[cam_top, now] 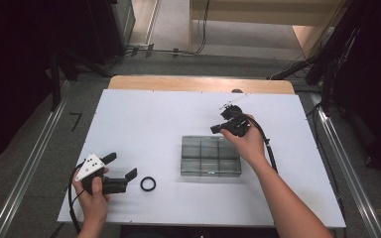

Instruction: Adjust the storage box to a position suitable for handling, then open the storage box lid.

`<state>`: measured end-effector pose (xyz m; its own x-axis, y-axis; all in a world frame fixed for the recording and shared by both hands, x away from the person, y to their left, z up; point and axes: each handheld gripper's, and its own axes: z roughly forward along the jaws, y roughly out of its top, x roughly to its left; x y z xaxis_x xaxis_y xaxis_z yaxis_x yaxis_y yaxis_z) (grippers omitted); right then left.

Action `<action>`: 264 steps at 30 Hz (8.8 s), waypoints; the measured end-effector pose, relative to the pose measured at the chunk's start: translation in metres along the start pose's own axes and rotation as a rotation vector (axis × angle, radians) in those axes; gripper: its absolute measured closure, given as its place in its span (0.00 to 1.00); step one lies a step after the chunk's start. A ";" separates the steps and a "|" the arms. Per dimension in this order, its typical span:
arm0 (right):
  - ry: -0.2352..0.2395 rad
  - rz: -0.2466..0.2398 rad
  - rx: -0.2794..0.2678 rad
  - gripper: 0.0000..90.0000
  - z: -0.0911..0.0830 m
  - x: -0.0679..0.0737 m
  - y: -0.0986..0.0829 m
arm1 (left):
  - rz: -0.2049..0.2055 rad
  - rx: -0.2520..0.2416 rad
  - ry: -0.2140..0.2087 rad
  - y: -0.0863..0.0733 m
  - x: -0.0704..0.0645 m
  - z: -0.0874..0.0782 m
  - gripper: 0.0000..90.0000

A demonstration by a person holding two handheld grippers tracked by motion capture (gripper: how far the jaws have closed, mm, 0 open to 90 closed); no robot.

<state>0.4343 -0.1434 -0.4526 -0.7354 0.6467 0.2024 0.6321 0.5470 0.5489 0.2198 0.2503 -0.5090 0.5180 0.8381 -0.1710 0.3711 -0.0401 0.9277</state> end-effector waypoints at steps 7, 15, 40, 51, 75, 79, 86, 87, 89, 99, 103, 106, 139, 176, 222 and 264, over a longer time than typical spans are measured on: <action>0.012 0.008 0.047 0.98 0.010 -0.001 0.002 | 0.000 -0.002 -0.002 0.000 0.000 0.000 0.00; 0.037 0.016 0.071 0.98 0.012 -0.001 0.001 | 0.000 -0.002 -0.002 0.000 0.000 0.000 0.00; 0.070 -0.028 0.100 0.98 0.009 0.024 -0.013 | 0.004 0.001 0.000 0.000 0.000 0.001 0.00; 0.087 -0.026 0.100 0.98 0.006 0.038 -0.025 | 0.010 0.007 0.000 0.000 -0.001 0.001 0.00; 0.078 0.018 0.042 0.98 -0.004 0.045 -0.044 | 0.014 0.008 0.005 0.000 -0.002 0.002 0.00; 0.109 0.052 -0.017 0.98 -0.012 0.040 -0.048 | 0.017 0.008 0.003 0.000 -0.002 0.002 0.00; 0.122 0.057 -0.129 0.74 -0.030 0.038 -0.054 | 0.021 0.002 0.000 0.000 -0.002 0.001 0.00; 0.120 0.051 -0.141 0.69 -0.032 0.038 -0.056 | 0.021 0.001 0.001 0.000 -0.002 0.000 0.00; 0.119 0.040 -0.171 0.60 -0.037 0.038 -0.059 | 0.018 -0.003 -0.006 0.000 -0.002 0.000 0.00; 0.176 -0.044 -0.288 0.24 -0.060 0.042 -0.082 | 0.011 -0.008 -0.014 0.001 -0.003 -0.003 0.00; 0.206 -0.077 -0.326 0.18 -0.067 0.044 -0.091 | -0.014 -0.029 -0.029 0.003 -0.005 -0.005 0.00; 0.222 -0.094 -0.354 0.12 -0.073 0.047 -0.098 | -0.003 -0.027 -0.025 0.004 -0.008 -0.007 0.00; 0.107 -0.096 -0.484 0.00 -0.121 0.052 -0.184 | 0.092 0.030 -0.170 0.017 -0.058 0.004 0.04; 0.133 -0.205 -0.223 0.98 -0.083 0.043 -0.211 | 0.129 0.311 -0.336 0.005 -0.102 0.051 1.00; 0.145 -0.250 -0.242 0.98 -0.084 0.049 -0.209 | 0.104 0.289 -0.427 0.002 -0.102 0.049 1.00; 0.098 -0.218 -0.398 0.98 -0.111 0.070 -0.186 | 0.081 0.033 -0.416 0.027 -0.113 0.040 1.00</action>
<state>0.2377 -0.2588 -0.4506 -0.8725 0.4753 0.1133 0.3316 0.4057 0.8517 0.2025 0.1330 -0.4776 0.8105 0.5412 -0.2239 0.3379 -0.1197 0.9335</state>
